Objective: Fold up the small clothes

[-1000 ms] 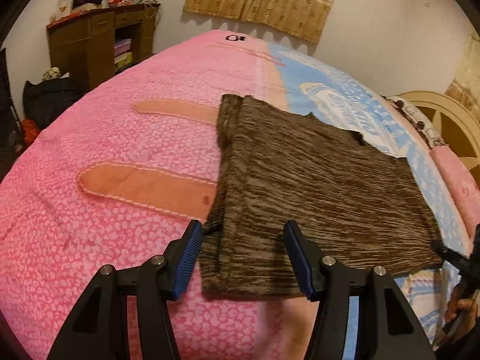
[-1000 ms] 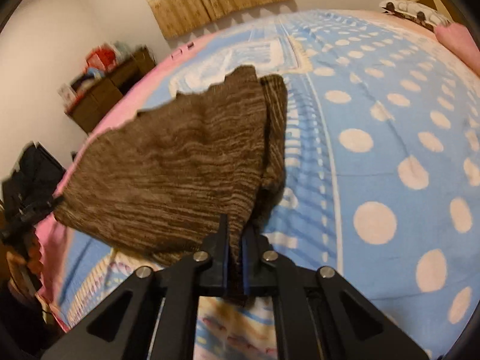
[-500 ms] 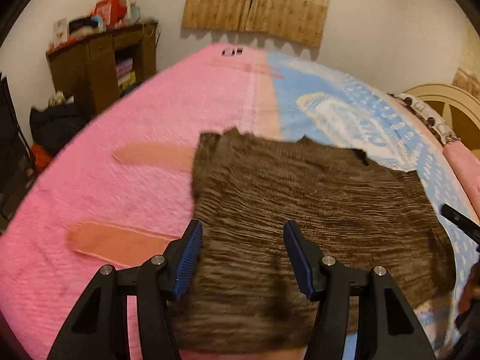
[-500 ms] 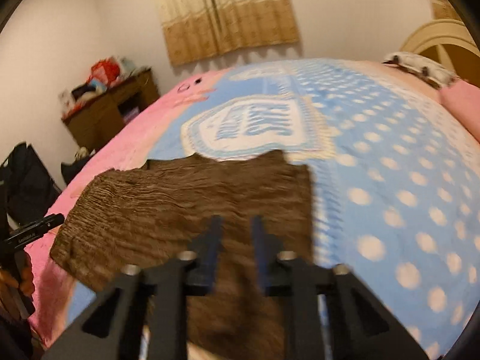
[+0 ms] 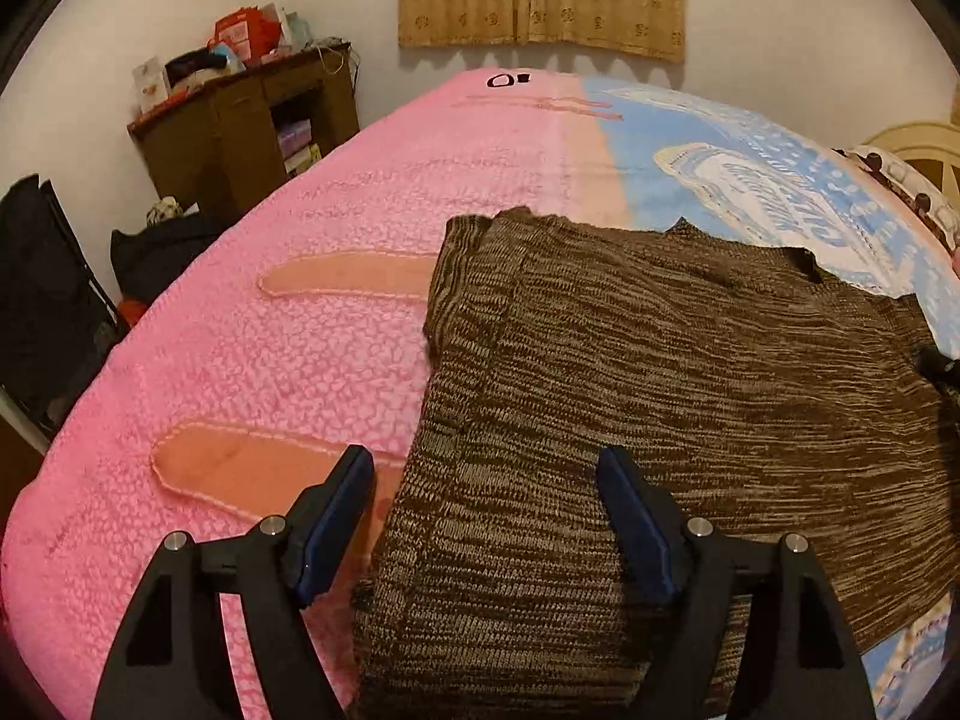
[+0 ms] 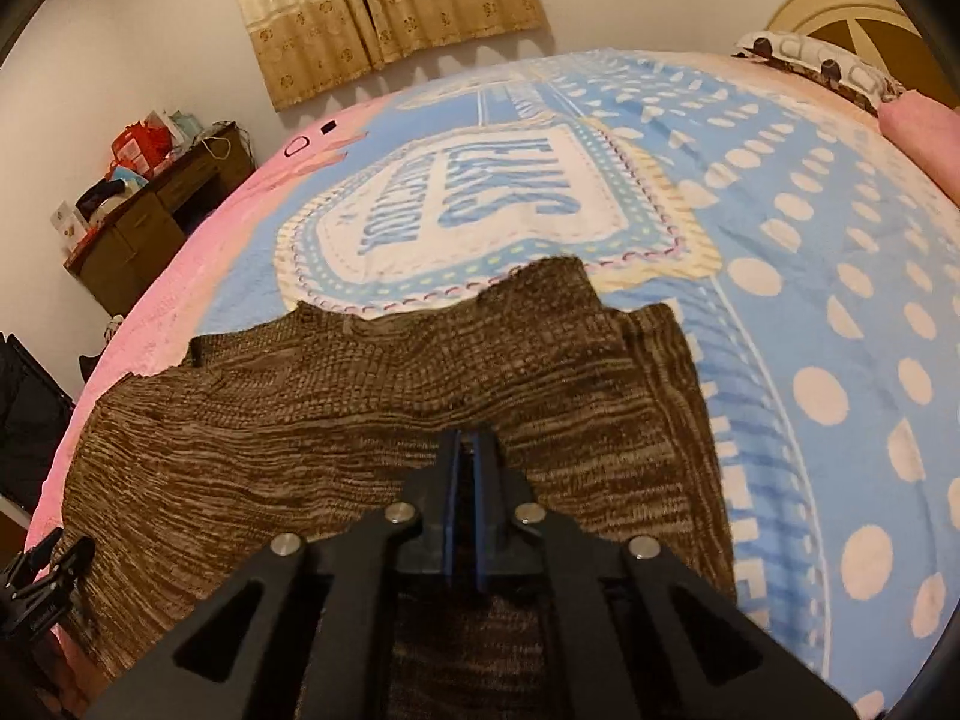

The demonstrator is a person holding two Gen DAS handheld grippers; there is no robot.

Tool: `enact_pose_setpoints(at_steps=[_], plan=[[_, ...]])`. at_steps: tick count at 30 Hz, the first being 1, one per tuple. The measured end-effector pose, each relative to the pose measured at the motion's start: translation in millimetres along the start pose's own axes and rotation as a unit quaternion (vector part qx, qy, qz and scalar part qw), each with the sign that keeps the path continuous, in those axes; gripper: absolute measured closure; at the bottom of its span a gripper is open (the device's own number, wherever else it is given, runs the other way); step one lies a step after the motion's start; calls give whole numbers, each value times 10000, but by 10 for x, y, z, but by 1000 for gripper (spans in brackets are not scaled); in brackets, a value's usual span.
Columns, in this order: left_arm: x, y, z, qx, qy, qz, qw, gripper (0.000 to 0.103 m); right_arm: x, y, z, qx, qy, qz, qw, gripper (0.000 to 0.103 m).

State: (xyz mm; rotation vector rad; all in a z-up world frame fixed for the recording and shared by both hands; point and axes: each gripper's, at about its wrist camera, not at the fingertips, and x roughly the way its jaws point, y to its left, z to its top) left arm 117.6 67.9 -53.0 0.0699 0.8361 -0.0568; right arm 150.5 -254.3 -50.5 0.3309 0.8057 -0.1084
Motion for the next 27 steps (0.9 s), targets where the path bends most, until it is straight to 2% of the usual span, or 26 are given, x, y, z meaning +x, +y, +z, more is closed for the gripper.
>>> enact_pose_setpoints(at_steps=[1, 4, 6, 8, 11, 14, 18, 20, 21, 22, 24, 27], plan=[[-19, -30, 9, 88, -41, 79, 9999, 25, -70, 20, 0, 44, -89, 7, 10000, 87], [-81, -150, 52, 339, -217, 266, 9988, 25, -314, 119, 16, -79, -492, -7, 9988, 82], [-124, -229, 100, 453, -364, 285, 9979, 25, -391, 182, 38, -327, -643, -369, 9967, 82], [-144, -311, 154, 543, -459, 265, 9971, 25, -309, 201, 48, -505, -565, -576, 9955, 82], [-108, -385, 216, 568, -451, 312, 9969, 25, -32, 70, -24, -460, -163, -845, 9952, 84], [-44, -402, 231, 470, -299, 277, 9981, 25, -37, -87, -28, -165, -177, -507, 9984, 84], [-85, -399, 186, 348, -240, 227, 9988, 25, -62, -129, -33, -105, -201, -393, 9990, 83], [-148, -362, 147, 283, -226, 210, 9991, 25, -91, -140, -37, -96, -220, -285, 9993, 76], [-195, -327, 113, 219, -244, 216, 9992, 25, -96, -140, -42, -105, -222, -145, 9996, 66], [-238, -282, 80, 142, -275, 219, 9993, 25, -97, -134, -44, -128, -240, -64, 9996, 63], [-300, -190, 4, -24, -307, 179, 9994, 25, -76, -98, -53, -149, -277, -97, 9995, 63], [-301, -8, -129, -387, -157, 85, 9991, 25, -86, -71, -71, -177, -319, -159, 9992, 63]])
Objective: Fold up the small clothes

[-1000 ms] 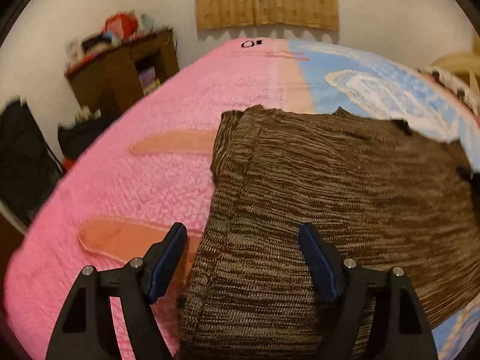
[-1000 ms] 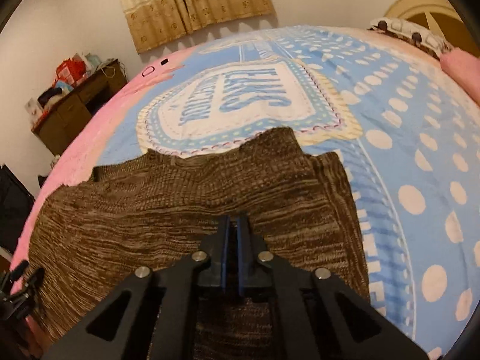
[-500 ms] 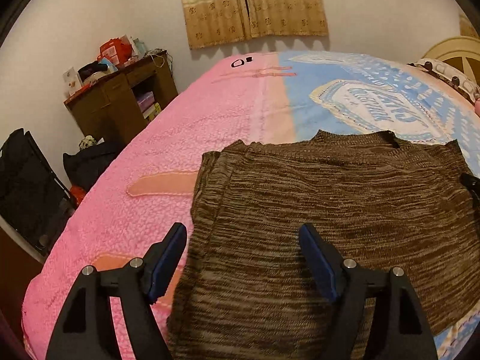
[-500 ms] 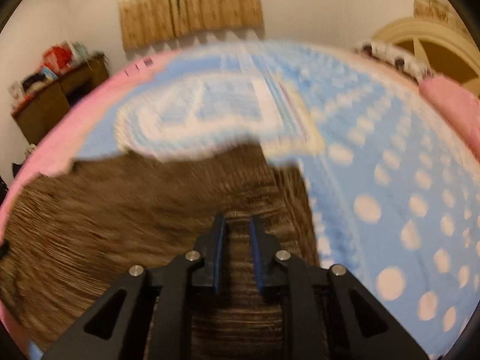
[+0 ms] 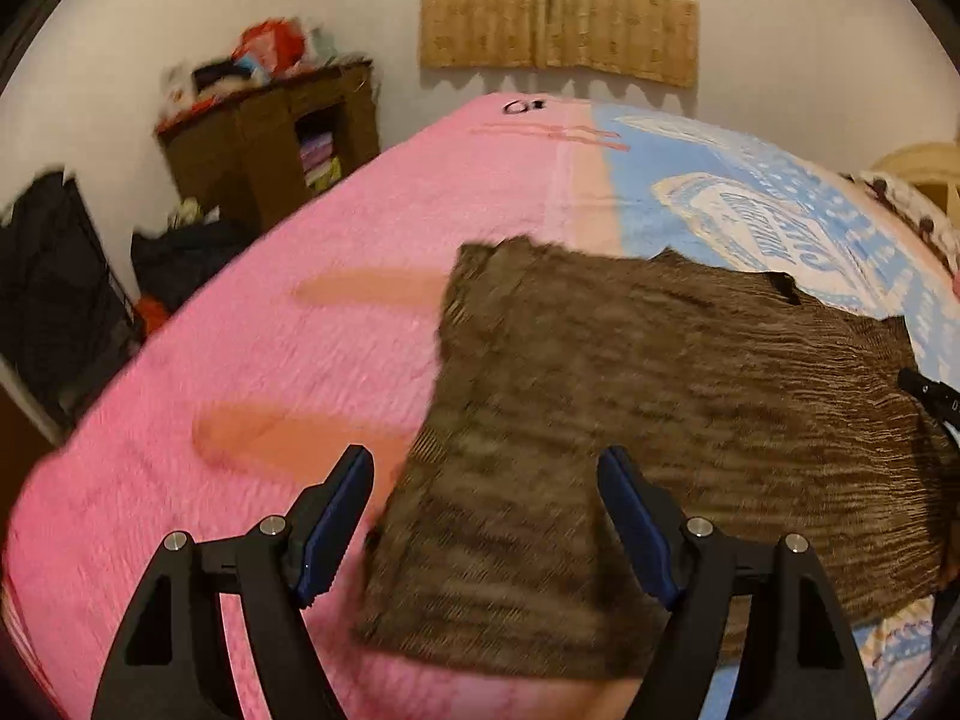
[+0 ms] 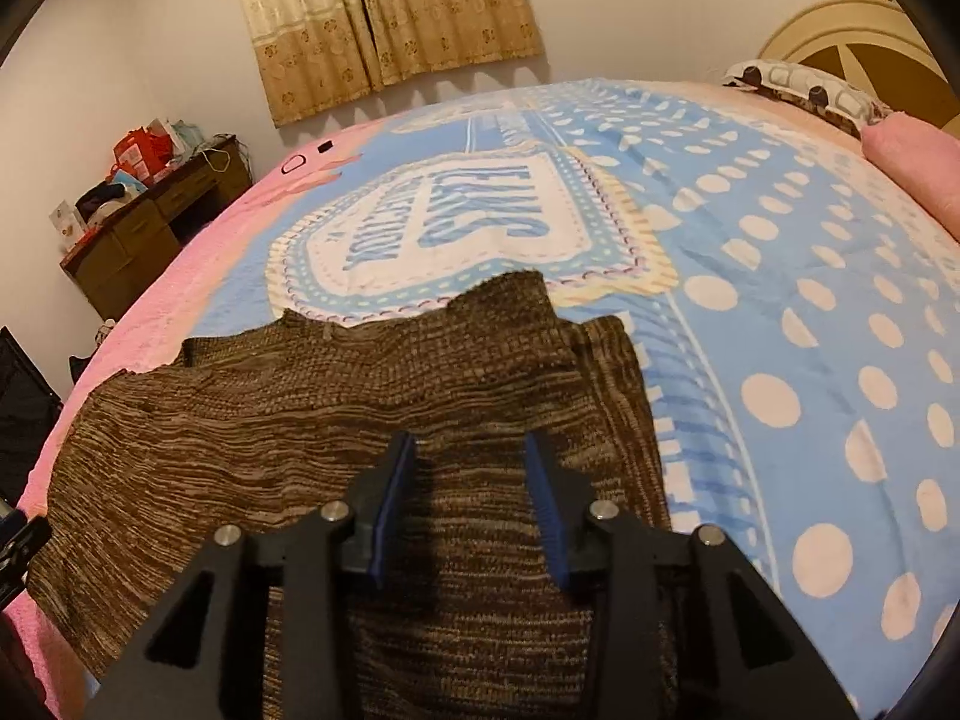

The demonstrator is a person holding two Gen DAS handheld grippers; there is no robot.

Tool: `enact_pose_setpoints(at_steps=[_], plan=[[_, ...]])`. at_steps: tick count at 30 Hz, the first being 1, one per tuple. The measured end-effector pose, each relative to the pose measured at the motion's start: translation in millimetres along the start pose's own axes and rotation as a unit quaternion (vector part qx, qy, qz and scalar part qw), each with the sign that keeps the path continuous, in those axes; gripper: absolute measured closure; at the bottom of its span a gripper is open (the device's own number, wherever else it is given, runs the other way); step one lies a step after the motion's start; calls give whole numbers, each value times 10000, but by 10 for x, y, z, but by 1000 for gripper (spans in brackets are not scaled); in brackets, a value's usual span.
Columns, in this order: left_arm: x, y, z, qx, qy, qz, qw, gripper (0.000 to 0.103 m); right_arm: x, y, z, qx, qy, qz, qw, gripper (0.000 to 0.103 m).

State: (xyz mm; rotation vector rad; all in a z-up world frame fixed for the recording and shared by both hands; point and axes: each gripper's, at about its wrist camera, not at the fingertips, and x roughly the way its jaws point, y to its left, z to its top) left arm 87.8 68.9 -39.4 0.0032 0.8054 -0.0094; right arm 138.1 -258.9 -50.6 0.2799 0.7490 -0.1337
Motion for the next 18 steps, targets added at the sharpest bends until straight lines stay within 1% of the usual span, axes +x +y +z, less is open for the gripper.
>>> enact_pose_setpoints(at_steps=[4, 5, 7, 9, 11, 12, 14, 15, 16, 17, 18], plan=[[98, 189, -153, -447, 420, -80, 9981, 25, -2, -21, -10, 39, -19, 35, 10000, 63], [78, 196, -184, -456, 370, -82, 9982, 25, -1, -24, -9, 45, -20, 44, 10000, 63], [52, 158, -220, -311, 345, -21, 9989, 25, 2, -34, -8, 67, -19, 75, 9999, 63], [30, 171, -249, -323, 352, -117, 9988, 25, 0, -49, -11, 91, -19, 128, 9999, 62], [-33, 295, -285, -689, 254, -577, 9956, 25, 1, -60, -11, 110, -15, 196, 9997, 60], [-63, 361, -298, -887, 217, -800, 9926, 25, -1, -67, -11, 126, -18, 220, 9997, 60], [-111, 530, -338, -1344, 142, -1262, 9828, 25, -3, -79, -13, 155, -22, 253, 9996, 60], [-129, 591, -363, -1501, 123, -1400, 9786, 25, -3, -84, -12, 162, -25, 264, 9995, 60], [-149, 632, -393, -1589, 94, -1466, 9763, 25, -1, -88, -10, 166, -23, 274, 9995, 60], [-165, 640, -418, -1584, 58, -1475, 9763, 25, 1, -90, -9, 169, -22, 280, 9995, 60], [-177, 615, -441, -1489, 15, -1437, 9784, 25, -2, -89, -11, 164, -24, 272, 9995, 60]])
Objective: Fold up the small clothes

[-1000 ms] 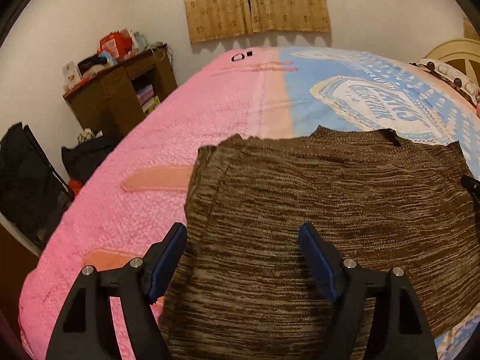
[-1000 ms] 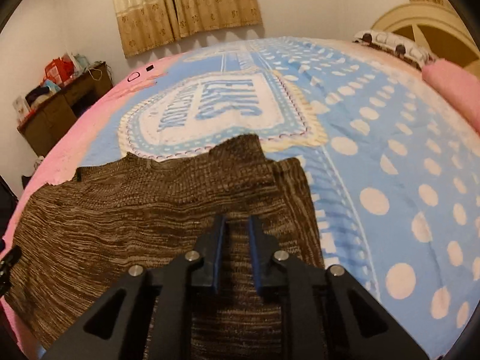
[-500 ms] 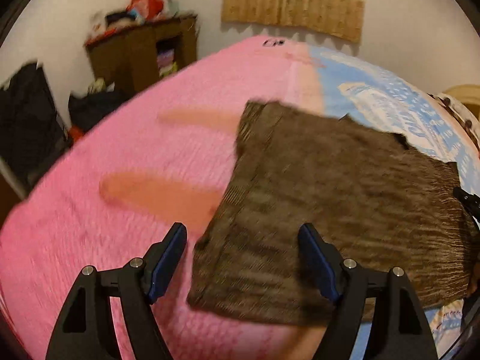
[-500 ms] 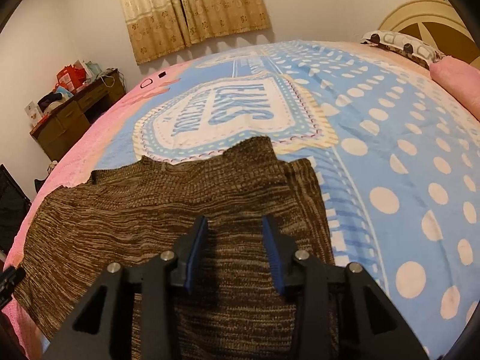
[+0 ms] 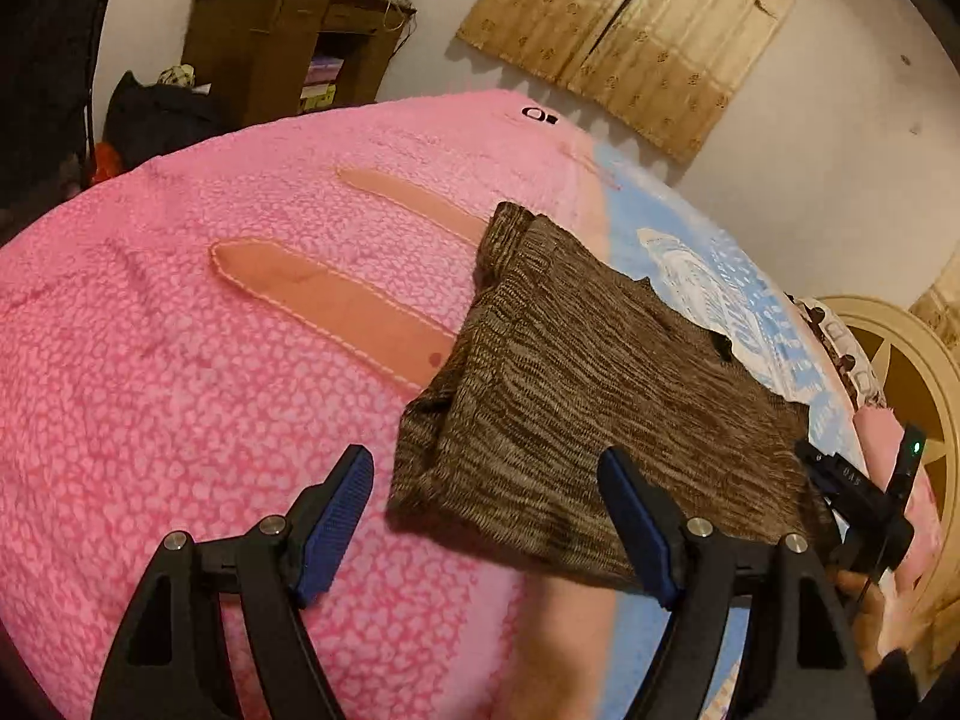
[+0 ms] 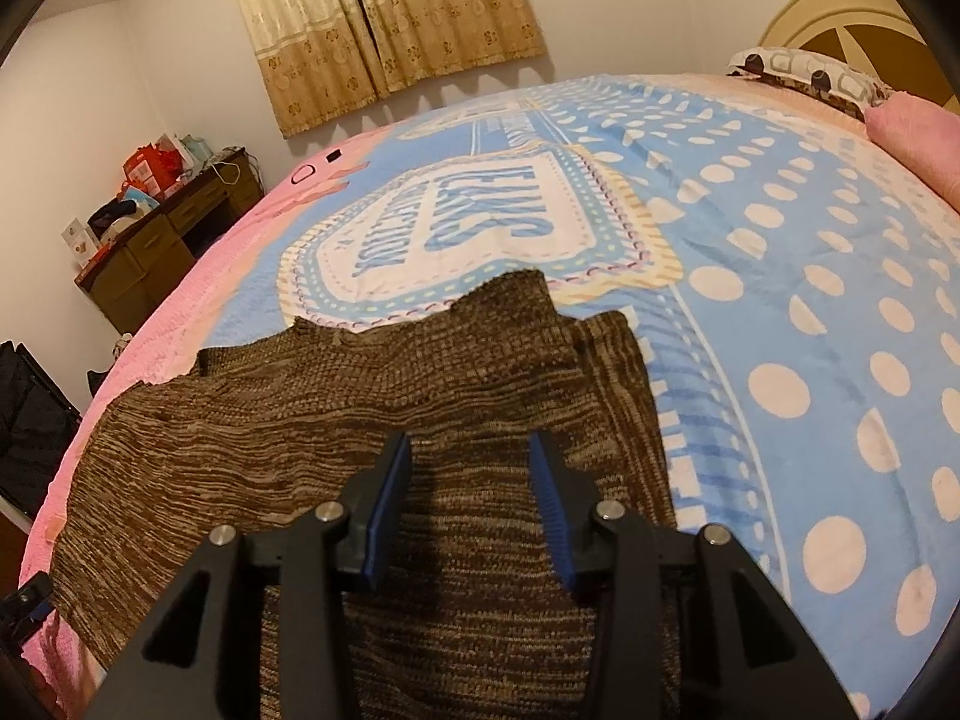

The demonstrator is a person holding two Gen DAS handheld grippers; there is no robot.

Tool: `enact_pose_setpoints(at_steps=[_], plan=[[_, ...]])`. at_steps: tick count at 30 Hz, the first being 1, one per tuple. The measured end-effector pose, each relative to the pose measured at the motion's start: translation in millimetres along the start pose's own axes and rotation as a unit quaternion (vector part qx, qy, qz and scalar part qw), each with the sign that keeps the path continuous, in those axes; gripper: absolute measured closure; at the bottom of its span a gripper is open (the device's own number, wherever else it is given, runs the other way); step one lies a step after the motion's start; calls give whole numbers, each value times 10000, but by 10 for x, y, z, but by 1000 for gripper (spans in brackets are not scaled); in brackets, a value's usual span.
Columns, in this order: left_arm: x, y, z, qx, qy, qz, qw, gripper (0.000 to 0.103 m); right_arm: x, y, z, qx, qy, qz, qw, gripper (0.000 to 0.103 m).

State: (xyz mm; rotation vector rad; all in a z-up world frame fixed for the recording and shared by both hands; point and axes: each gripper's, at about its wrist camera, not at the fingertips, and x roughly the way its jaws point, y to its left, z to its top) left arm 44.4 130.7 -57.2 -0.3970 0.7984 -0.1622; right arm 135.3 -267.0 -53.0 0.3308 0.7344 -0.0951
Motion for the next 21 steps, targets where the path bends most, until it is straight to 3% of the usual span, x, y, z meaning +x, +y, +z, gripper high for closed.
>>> enact_pose_setpoints(at_steps=[4, 9, 10, 12, 13, 14, 21], plan=[[62, -115, -36, 256, -16, 232, 9994, 25, 1, -5, -1, 13, -3, 29, 10000, 60], [115, -22, 64, -248, 128, 46, 9996, 28, 2, -15, -1, 35, -8, 65, 10000, 60], [118, -18, 69, -233, 151, 51, 9996, 33, 3, -16, -1, 41, -8, 74, 10000, 60], [137, -9, 66, -156, 195, 236, 9994, 67, 6, -16, 0, 49, -5, 93, 9999, 60], [141, 10, 63, -176, 205, 297, 9992, 73, 8, -20, -1, 55, -2, 104, 9999, 59], [142, 38, 64, -233, 228, 239, 9992, 76, 10, -22, -1, 60, -1, 111, 9999, 59], [86, 126, 36, -470, 213, 155, 9985, 76, 12, -29, -2, 85, -7, 144, 9999, 59]])
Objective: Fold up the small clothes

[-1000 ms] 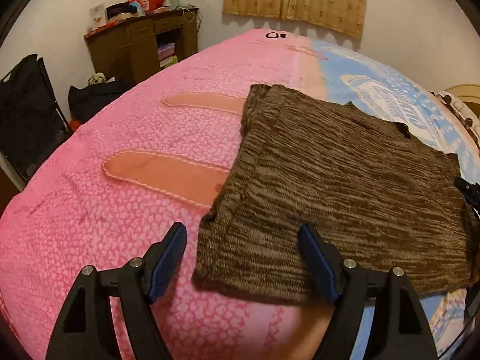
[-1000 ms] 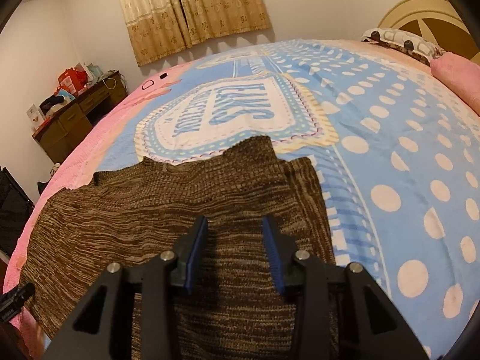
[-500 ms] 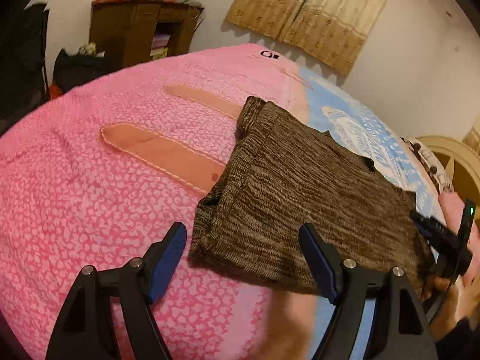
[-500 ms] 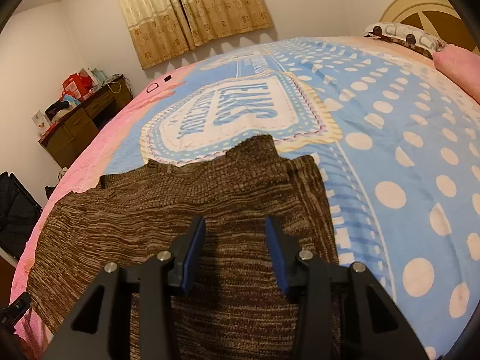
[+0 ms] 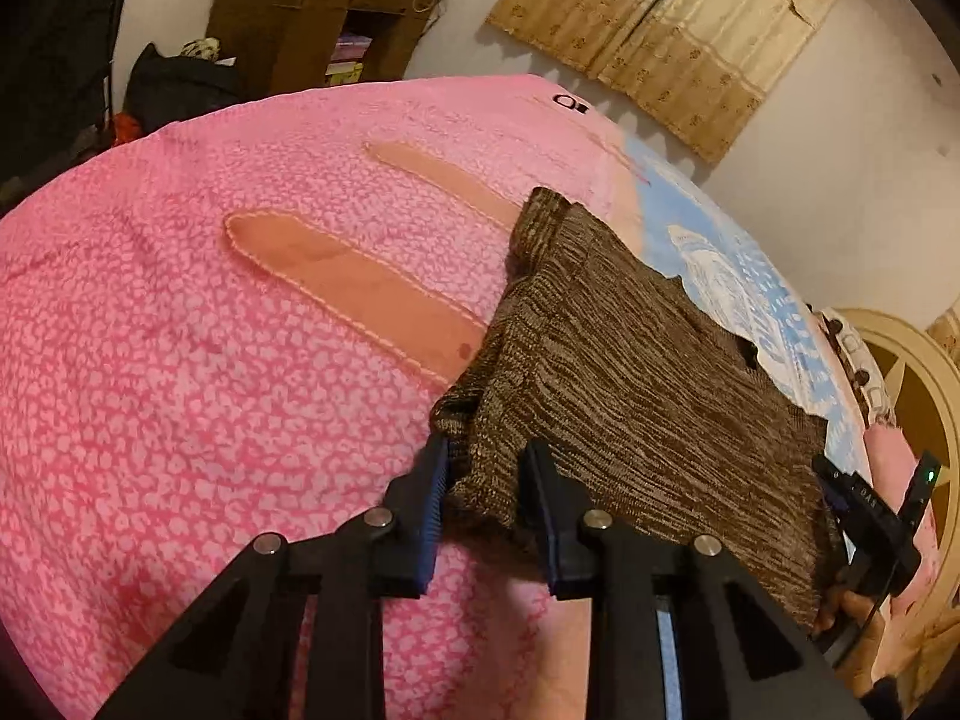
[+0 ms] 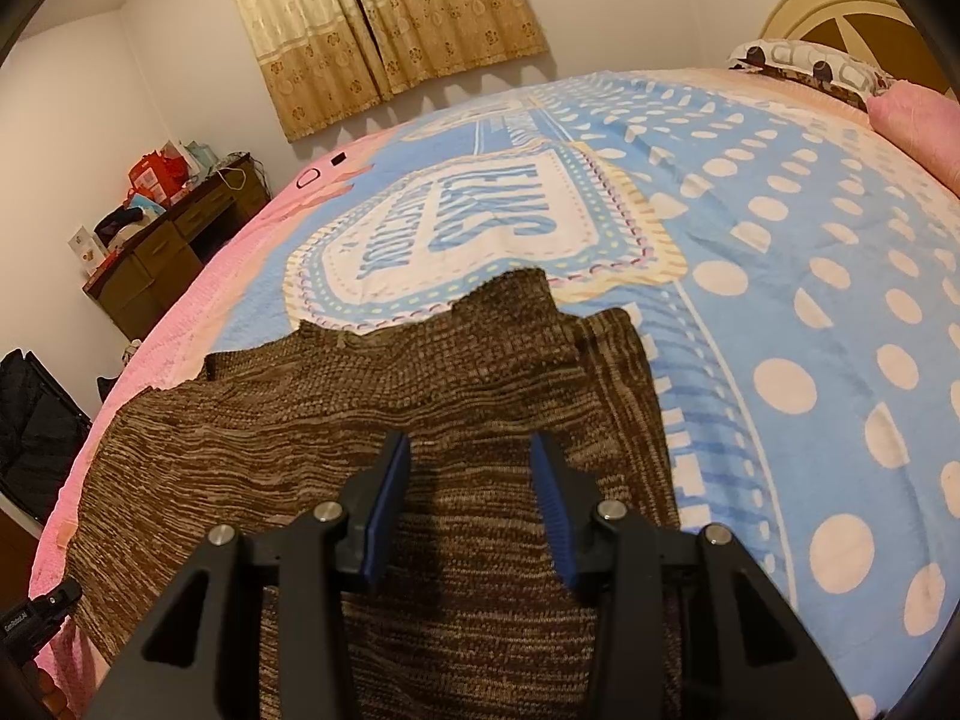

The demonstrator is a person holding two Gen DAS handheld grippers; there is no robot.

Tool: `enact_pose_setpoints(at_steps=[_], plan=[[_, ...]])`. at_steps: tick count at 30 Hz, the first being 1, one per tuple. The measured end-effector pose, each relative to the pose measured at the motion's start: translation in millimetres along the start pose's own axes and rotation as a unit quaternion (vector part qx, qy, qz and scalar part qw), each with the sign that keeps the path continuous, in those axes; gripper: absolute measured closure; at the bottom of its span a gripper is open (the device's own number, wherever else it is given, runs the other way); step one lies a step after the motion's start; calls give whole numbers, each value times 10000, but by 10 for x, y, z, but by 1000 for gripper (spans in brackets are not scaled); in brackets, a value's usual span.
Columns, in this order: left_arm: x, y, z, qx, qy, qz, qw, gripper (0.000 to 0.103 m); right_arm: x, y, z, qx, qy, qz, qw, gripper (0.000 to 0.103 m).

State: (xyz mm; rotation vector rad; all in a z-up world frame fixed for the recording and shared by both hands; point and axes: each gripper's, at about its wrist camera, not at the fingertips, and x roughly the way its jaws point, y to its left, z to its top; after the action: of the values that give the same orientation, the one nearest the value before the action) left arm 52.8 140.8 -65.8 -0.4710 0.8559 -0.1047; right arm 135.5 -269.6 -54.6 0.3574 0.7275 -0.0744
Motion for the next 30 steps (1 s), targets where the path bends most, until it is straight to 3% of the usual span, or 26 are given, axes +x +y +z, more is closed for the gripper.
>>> enact_pose_setpoints(at_steps=[7, 8, 9, 11, 15, 18, 21, 23, 25, 30], plan=[[59, -73, 7, -36, -39, 94, 9999, 70, 0, 0, 0, 5, 0, 5, 10000, 59], [78, -78, 24, -58, -43, 49, 10000, 72, -1, 1, 0, 4, -1, 3, 10000, 59], [88, -86, 38, -65, -57, 39, 10000, 91, 1, 7, -1, 3, -1, 0, 10000, 59], [108, -93, 48, -90, 60, -144, 9998, 91, 1, 1, 0, -13, 9, -20, 10000, 59], [-3, -191, -9, 227, -133, -129, 9996, 91, -44, 58, 3, -107, -15, -249, 9996, 59], [-96, -189, -42, 187, -356, -424, 9983, 91, -259, 234, -24, -179, -313, -506, 9981, 47], [-109, -178, -45, 169, -441, -507, 9976, 91, -439, 614, -47, -215, -429, 149, 9987, 41], [-152, -177, -74, 280, -561, -529, 9966, 91, -479, 1036, -38, -627, -355, 496, 9962, 41], [-152, -177, -108, 377, -593, -508, 9962, 91, -462, 1381, -36, -943, -256, 800, 9920, 29], [-41, -39, -141, 118, -425, -508, 9977, 91, -59, 2173, -21, -1233, 382, 1343, 9825, 26]])
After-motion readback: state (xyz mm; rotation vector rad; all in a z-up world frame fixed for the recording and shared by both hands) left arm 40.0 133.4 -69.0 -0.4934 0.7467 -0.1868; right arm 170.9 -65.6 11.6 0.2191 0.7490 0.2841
